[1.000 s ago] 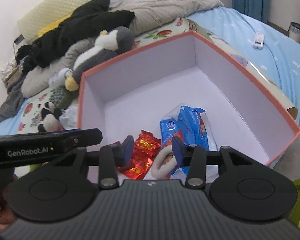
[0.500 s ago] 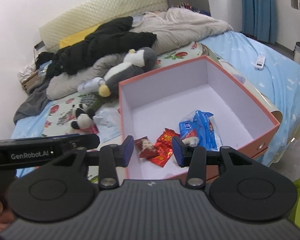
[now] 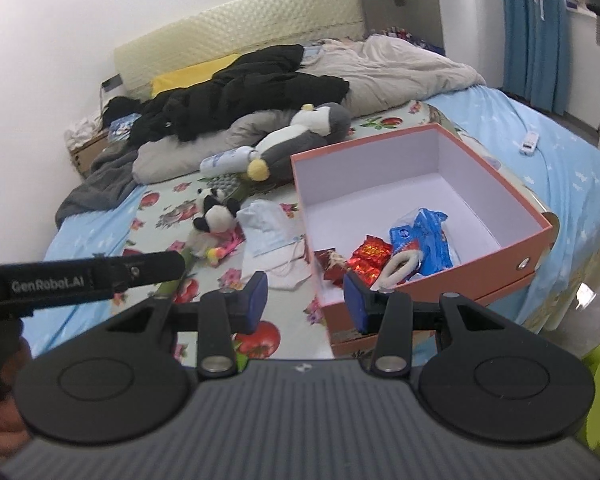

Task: Organize soft objects
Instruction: 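Withdraw both grippers from the box back over the bed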

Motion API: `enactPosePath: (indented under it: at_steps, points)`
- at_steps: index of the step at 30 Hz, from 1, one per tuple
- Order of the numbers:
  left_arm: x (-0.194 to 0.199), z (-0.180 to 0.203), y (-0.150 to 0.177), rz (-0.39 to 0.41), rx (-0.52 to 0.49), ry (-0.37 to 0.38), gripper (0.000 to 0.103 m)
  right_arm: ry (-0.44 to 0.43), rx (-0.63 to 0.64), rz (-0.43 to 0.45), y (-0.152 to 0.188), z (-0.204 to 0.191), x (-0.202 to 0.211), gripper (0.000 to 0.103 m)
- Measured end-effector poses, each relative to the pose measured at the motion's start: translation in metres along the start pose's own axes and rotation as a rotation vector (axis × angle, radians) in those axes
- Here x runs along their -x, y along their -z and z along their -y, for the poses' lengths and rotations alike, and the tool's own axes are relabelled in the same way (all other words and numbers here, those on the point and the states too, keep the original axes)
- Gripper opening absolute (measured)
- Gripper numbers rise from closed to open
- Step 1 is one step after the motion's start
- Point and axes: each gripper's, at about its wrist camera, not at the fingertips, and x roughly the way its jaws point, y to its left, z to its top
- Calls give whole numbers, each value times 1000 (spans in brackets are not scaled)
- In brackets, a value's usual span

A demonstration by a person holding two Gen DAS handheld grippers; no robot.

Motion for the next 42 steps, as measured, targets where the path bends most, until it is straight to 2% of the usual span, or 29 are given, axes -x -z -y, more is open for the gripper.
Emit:
enactPosePath:
  at_steps: [11,28,34,42]
  points:
    - [51,-23,31,55,57,-67,48,-63,52,3,19,-31,23,45]
    - [77,-95,53,61,166,-207,48,-168,166,-77,26,-95,-12,45]
    - [62,-118,54,37,219,-210,48,-164,181,-109,22,-105,-31,45]
    - [0,-135,31,-22,220,-195,48,-122,160,-135,1,-99,-75,45]
